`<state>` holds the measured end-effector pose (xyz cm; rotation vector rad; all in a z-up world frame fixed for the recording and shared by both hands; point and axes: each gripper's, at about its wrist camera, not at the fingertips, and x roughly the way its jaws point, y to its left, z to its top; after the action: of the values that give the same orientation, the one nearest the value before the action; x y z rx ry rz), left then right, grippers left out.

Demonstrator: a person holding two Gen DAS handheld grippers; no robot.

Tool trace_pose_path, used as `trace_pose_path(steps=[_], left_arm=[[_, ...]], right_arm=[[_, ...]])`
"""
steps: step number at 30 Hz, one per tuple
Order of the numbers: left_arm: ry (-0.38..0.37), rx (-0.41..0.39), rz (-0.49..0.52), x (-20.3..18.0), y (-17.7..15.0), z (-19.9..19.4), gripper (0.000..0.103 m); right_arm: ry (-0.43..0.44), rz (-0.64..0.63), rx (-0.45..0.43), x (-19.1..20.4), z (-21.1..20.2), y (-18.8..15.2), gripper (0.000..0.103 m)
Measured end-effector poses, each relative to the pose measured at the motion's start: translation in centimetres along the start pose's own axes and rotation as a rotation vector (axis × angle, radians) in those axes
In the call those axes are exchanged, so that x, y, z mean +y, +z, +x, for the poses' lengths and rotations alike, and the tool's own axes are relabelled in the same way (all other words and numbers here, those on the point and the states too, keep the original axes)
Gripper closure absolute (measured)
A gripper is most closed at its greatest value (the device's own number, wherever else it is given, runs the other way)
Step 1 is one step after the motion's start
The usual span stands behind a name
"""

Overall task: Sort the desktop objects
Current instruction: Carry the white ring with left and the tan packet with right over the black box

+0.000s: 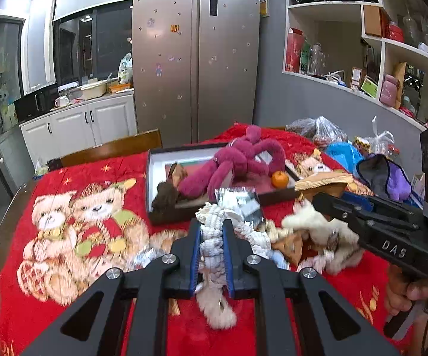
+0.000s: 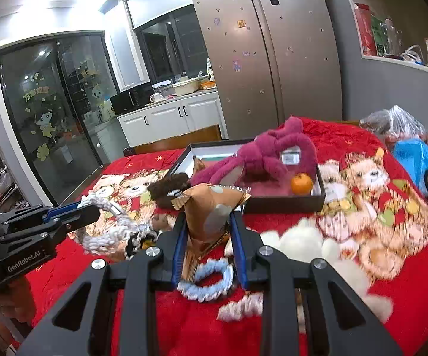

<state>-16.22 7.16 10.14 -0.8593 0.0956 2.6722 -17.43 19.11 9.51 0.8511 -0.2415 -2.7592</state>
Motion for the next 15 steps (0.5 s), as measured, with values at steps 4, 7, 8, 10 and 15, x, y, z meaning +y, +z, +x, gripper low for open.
trace_pose_path(steps=[4,7,8,10,15], left_arm=[[-0.004,-0.016,-0.003,-0.1,2.3,1.4,0.089],[0.012,-0.025,-0.012,0.1,4.0,2.9,0.089],[0.02,-0.018,-0.019,0.2,4.6,3.5,0.089],[0.028,-0.001,-0.038,0.4,5.5,4.8,0.089],[-0.017,0.044,-0.075,0.9,7.0,9.1,0.089]], right_arm=[[-0.013,-0.013,0.003,-0.5,1.3,2.3,0.074],[-0.027,-0.007,0.01,-1.0,2.3,3.7,0.074],[-0.027,-0.003,0.012,-1.2,2.9,4.4,0.074],[-0.027,0.003,0.013,-1.6,3.7,5.2,0.074],[-0.034,0.038,0.062,-3.6,7.9,6.7,0.074]])
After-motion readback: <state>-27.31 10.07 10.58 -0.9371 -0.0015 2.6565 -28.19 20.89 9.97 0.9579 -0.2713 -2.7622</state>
